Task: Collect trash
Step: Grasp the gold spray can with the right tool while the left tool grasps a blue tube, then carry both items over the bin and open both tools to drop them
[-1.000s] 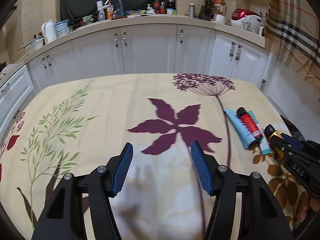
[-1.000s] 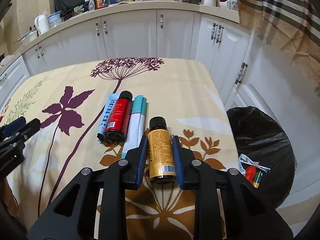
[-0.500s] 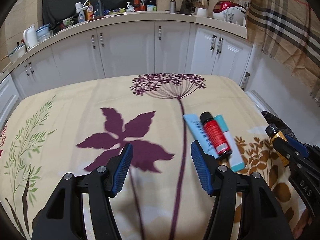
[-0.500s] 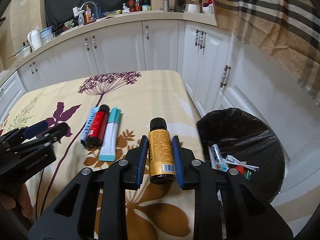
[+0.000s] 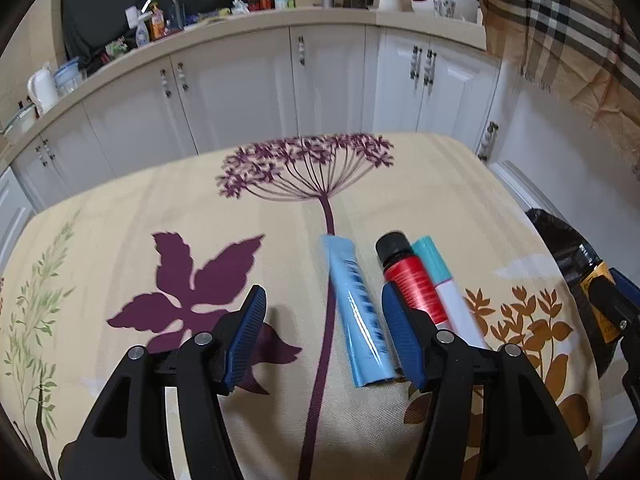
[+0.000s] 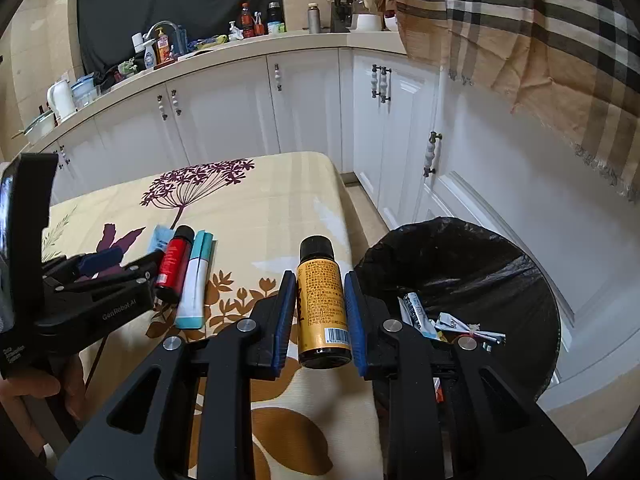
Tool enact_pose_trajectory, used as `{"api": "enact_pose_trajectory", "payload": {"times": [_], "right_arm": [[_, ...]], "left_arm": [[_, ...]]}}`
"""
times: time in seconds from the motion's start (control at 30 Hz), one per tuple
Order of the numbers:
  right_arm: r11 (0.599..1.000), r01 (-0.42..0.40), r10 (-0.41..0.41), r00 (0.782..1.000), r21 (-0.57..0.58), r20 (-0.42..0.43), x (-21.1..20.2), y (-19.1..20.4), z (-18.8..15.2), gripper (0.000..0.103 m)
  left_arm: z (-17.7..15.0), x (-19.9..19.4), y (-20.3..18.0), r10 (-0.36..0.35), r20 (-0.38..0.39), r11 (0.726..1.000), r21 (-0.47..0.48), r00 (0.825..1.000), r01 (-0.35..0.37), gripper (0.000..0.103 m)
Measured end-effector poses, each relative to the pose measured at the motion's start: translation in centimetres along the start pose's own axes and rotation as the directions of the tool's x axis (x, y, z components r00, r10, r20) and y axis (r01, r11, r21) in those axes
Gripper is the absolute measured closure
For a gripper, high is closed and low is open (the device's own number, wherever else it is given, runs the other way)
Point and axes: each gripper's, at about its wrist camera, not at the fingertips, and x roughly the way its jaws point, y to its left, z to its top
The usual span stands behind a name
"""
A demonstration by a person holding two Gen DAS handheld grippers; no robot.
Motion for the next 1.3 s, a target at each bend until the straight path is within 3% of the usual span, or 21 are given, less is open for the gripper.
{"api": "enact_pose_trajectory", "payload": {"times": [0.23,0.4,0.47,0.57,0.87,1.3], "right_arm": [[1.000,-0.006,0.006,1.000,0.010,0.002,0.1,-0.3,-0.2,0.079],[1.000,-0.008,0.008,1.000,0.011,0.001,0.1,-0.2,-0.3,0.079],[1.000,-0.009,0.009,1.000,0.012,0.001,0.1,-0.3,-0.3,0.079],[1.000,-0.008,0.008,1.000,0.012,0.002,0.1,-0.2,-0.4,0.079],[1.000,-0.010,0.010,1.000,0.009,0.007,0.0,0.0,-0.6,0.079],[0.999,0.037,-0.039,0.998,0.031,0.047,-1.9,-1.4,-0.8,0.080]], "left_arm": [[-0.3,0.1,0.2,-0.010,-0.017,1.000,-0.006,1.000,0.010,0.045],[-0.4,0.1,0.0,-0.016,-0.018,1.000,0.016,1.000,0.017,0.066],[-0.4,0.0,-0.2,-0.014,-0.015,0.999,0.036,1.000,0.014,0.081],[-0.6,-0.2,-0.1,-0.012,-0.013,0.999,0.050,1.000,0.013,0.088],[-1.0,-0.8,0.6,-0.024,-0.007,0.999,0.035,1.000,0.024,0.094],[-1.7,-4.9,-0.5,-0.071,0.075,0.997,0.048,0.995,0.068,0.094]]}}
